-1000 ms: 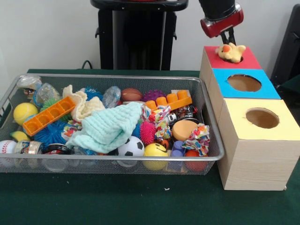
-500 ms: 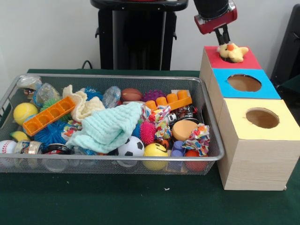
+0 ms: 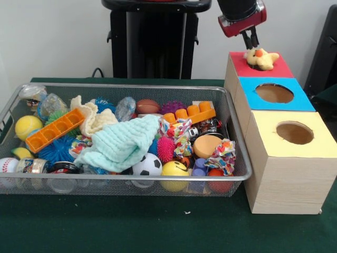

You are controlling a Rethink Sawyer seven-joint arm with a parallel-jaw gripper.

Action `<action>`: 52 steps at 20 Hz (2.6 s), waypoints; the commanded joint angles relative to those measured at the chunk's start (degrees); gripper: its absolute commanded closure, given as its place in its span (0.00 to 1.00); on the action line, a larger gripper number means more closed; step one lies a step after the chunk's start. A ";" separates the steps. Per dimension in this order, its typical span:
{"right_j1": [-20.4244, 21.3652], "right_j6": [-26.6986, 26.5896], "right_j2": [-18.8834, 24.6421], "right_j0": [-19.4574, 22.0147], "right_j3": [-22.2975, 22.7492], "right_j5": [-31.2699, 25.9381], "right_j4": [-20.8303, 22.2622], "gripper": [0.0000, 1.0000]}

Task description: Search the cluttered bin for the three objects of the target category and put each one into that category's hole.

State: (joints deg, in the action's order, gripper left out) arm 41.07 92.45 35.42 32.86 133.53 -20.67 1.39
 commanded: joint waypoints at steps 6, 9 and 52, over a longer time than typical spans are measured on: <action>2.77 5.62 3.83 1.50 -4.18 -10.93 -5.36 1.00; 3.63 4.98 4.83 1.90 -4.04 -12.68 -5.99 1.00; 0.27 4.40 3.11 0.57 -4.80 4.73 -1.83 1.00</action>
State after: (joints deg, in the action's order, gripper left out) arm 43.74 92.45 42.47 33.30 133.55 -15.30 -2.96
